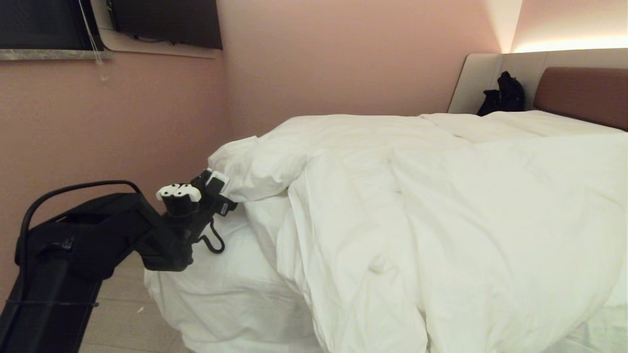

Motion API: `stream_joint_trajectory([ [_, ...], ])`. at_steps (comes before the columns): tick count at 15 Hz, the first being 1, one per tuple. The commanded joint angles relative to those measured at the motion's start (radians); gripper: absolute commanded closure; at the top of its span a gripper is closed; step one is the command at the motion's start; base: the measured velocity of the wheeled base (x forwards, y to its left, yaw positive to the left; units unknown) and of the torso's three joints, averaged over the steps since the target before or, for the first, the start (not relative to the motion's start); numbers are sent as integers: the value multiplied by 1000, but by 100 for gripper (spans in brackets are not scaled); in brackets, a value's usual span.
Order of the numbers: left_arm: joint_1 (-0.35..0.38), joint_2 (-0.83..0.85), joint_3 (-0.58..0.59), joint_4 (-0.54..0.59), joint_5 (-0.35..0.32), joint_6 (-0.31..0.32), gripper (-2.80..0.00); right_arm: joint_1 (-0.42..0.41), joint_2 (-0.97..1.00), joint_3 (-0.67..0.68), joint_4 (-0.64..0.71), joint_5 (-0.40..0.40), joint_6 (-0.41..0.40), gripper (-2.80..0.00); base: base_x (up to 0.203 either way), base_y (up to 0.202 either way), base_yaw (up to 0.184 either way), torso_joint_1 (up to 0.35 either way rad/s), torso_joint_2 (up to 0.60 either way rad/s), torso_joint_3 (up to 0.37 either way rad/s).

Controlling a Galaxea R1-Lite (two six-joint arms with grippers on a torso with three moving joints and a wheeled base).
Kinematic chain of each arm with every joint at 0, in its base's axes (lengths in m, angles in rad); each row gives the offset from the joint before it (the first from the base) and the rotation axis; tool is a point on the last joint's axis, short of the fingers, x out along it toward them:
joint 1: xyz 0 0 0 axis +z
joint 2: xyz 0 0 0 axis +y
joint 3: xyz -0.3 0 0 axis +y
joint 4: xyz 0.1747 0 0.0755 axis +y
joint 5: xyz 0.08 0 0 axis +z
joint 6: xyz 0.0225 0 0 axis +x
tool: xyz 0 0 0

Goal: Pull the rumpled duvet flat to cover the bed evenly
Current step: Hold the folded corner of the quilt, then flatten the corners of the folded blanket

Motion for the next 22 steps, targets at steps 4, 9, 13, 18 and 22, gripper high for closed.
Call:
stream_joint_trajectory([
  [4,1,-42,-23,-9,25,3,-280,0,0,0,0,0,0,0,0,0,0,0,0,0],
  [9,-1,-76,-34,3,31,3,-280,0,0,0,0,0,0,0,0,0,0,0,0,0],
  [13,-30,-48,-37,27,27,4,-280,0,0,0,0,0,0,0,0,0,0,0,0,0],
  [18,-59,-33,-16,43,31,6,-280,0,0,0,0,0,0,0,0,0,0,0,0,0],
  [22,-68,-32,-17,39,31,9,0,0,0,0,0,0,0,0,0,0,0,0,0,0],
])
